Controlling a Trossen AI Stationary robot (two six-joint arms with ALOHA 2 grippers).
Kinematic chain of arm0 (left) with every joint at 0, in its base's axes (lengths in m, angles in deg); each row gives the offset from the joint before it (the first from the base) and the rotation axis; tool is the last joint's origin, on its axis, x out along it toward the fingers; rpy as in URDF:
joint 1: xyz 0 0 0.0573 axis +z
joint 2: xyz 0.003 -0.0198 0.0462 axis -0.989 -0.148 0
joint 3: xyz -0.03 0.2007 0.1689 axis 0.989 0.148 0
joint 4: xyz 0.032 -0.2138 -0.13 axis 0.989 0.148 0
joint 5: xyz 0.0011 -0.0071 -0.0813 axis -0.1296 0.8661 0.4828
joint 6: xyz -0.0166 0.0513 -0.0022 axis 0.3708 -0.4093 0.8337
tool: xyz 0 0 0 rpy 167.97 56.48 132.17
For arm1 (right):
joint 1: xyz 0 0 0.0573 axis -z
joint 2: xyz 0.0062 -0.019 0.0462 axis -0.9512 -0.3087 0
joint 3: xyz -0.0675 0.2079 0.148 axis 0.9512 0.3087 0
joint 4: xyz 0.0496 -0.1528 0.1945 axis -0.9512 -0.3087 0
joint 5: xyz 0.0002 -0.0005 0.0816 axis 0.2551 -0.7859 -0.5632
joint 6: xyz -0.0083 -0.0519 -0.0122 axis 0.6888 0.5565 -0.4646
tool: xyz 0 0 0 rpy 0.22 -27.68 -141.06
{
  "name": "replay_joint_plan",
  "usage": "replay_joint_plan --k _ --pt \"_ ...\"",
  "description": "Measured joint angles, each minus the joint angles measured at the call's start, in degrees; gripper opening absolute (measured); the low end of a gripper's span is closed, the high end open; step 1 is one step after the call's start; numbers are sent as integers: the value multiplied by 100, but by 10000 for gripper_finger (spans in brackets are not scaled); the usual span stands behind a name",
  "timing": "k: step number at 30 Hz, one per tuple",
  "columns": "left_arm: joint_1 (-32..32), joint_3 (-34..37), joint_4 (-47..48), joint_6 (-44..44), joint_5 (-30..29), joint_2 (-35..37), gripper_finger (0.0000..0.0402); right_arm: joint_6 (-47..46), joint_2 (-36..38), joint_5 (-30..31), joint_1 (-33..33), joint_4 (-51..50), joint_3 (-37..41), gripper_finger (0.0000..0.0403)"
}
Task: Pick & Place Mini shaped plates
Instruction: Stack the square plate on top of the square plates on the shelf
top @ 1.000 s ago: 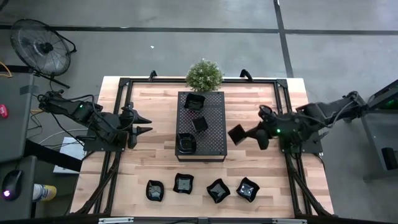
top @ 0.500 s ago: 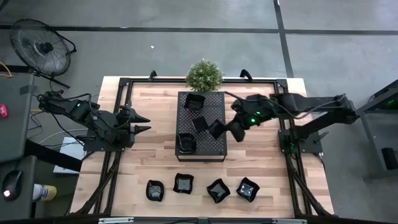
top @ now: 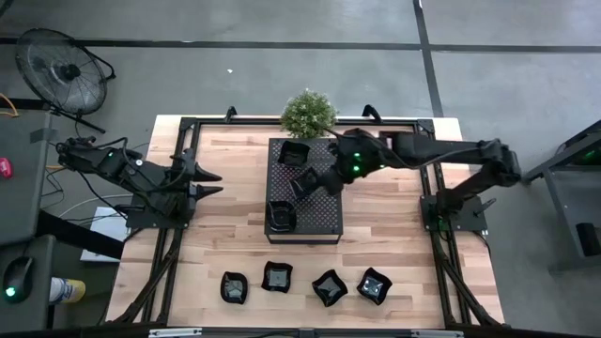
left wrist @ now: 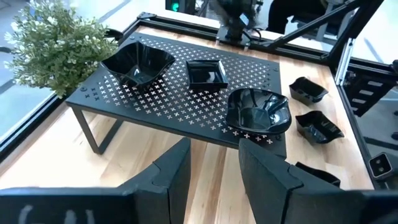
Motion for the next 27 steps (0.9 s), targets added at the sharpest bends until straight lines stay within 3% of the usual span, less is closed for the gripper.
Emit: replay_joint_plan --k 9,16,27 --pt "0 0 8 -76 -221 -2 133 -973 -724 242 -81 220 7 0" --pt "0 0 42 -74 -216 -2 133 -1332 -725 676 -116 389 9 0" --pt "0 0 84 -74 -240 -2 133 -1514 -714 808 -127 340 9 0"
